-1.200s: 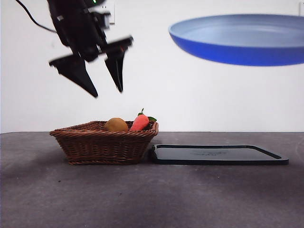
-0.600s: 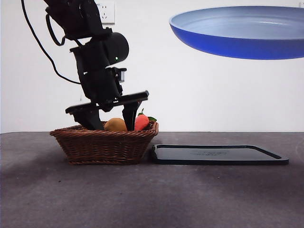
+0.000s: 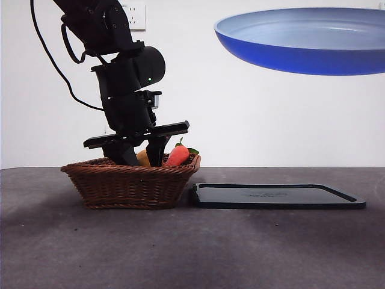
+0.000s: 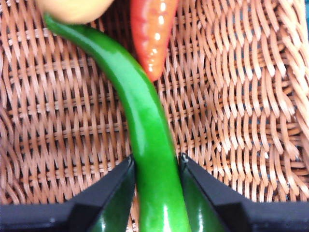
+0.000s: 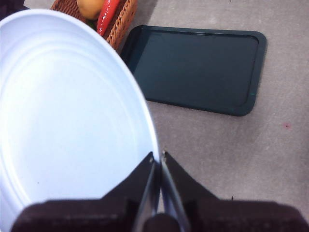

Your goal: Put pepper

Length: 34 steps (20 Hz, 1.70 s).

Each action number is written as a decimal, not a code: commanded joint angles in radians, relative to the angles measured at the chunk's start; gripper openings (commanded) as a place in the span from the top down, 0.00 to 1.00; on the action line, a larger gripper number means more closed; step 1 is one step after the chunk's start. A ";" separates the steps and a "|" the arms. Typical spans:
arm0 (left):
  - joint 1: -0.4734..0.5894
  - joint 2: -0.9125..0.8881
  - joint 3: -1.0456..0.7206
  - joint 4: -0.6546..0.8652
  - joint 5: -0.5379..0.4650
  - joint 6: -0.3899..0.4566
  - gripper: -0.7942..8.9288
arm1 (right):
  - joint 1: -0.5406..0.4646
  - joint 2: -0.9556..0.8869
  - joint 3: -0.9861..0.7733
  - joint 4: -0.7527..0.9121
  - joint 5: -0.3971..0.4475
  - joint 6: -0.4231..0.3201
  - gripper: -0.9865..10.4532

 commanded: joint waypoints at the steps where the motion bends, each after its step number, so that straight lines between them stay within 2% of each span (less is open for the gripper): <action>1: -0.008 0.024 0.020 -0.022 0.002 -0.003 0.78 | 0.000 0.003 0.018 0.014 -0.006 -0.009 0.91; 11: -0.009 -0.163 0.020 -0.112 0.005 -0.001 0.78 | 0.000 0.045 0.018 0.029 -0.003 -0.006 0.91; 15: -0.033 -0.304 0.020 -0.142 0.037 0.040 0.79 | 0.000 0.215 0.018 0.076 -0.006 0.021 0.91; 17: -0.058 -0.378 0.020 -0.142 0.060 0.075 0.79 | 0.000 0.325 0.018 0.131 -0.008 0.057 0.91; 19: -0.105 -0.420 0.020 -0.141 0.162 0.088 0.79 | 0.000 0.419 0.018 0.209 -0.012 0.114 0.91; 21: -0.166 -0.422 0.020 -0.142 0.238 0.116 0.79 | 0.001 0.480 0.018 0.273 -0.064 0.176 0.91; 23: -0.246 -0.409 0.020 -0.124 0.231 0.161 0.79 | 0.001 0.512 0.018 0.300 -0.066 0.210 0.91; 27: -0.347 -0.349 0.020 -0.057 0.176 0.197 0.79 | 0.001 0.525 0.018 0.294 -0.072 0.219 0.91; 29: -0.369 -0.297 0.020 -0.055 0.169 0.232 0.79 | 0.000 0.525 0.018 0.287 -0.087 0.220 0.91; 34: -0.389 -0.212 0.020 -0.052 0.151 0.239 0.79 | 0.000 0.525 0.018 0.280 -0.086 0.220 0.91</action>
